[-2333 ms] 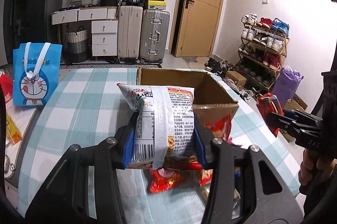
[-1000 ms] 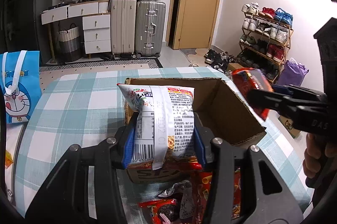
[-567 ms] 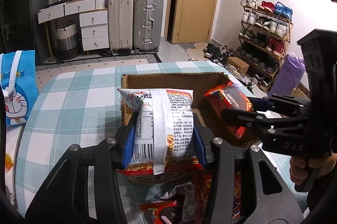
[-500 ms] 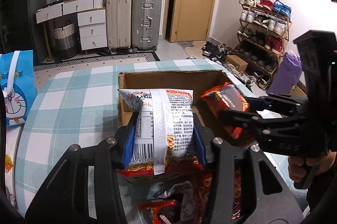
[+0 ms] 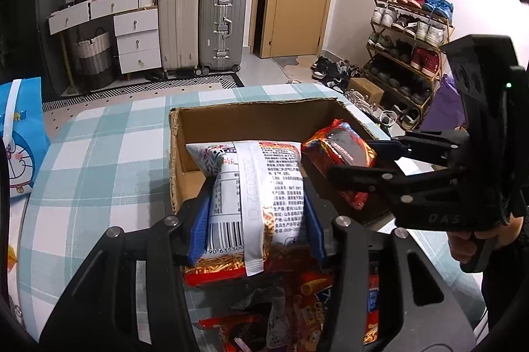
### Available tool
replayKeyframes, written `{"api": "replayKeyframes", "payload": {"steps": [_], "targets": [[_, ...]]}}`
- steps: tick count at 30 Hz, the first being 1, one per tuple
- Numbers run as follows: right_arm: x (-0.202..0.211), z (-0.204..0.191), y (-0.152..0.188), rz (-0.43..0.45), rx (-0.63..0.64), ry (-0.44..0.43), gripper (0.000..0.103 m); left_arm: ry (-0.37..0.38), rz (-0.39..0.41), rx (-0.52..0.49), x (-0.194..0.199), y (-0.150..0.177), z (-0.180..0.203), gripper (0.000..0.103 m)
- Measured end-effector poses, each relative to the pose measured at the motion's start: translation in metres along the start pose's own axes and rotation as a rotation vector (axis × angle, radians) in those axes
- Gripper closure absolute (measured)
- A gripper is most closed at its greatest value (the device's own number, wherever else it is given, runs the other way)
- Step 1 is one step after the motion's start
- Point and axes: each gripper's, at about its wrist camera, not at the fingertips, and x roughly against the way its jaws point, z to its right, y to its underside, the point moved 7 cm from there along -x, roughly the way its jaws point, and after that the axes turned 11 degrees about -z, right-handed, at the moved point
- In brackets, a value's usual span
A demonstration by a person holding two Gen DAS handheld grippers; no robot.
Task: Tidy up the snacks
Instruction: 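Carry both packs into the cardboard box and open both grippers, then move both tools back over the remaining snack pile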
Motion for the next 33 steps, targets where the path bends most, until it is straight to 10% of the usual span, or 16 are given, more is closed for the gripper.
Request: {"api": "replayKeyframes", "payload": {"steps": [6,14,33], "targets": [[0.012,-0.002,0.002,0.045,-0.035,-0.019,0.050,-0.011,0.019,-0.012,0.006,-0.002,-0.003,0.047],[0.060,-0.016,0.019,0.155,-0.053,0.041,0.001,-0.030,0.078,0.016,0.047,0.009,-0.008,0.004],[0.099,-0.027,0.132,0.126,-0.215,0.105,0.000,-0.020,0.038,0.064,0.112,0.125,-0.012,0.001]]}}
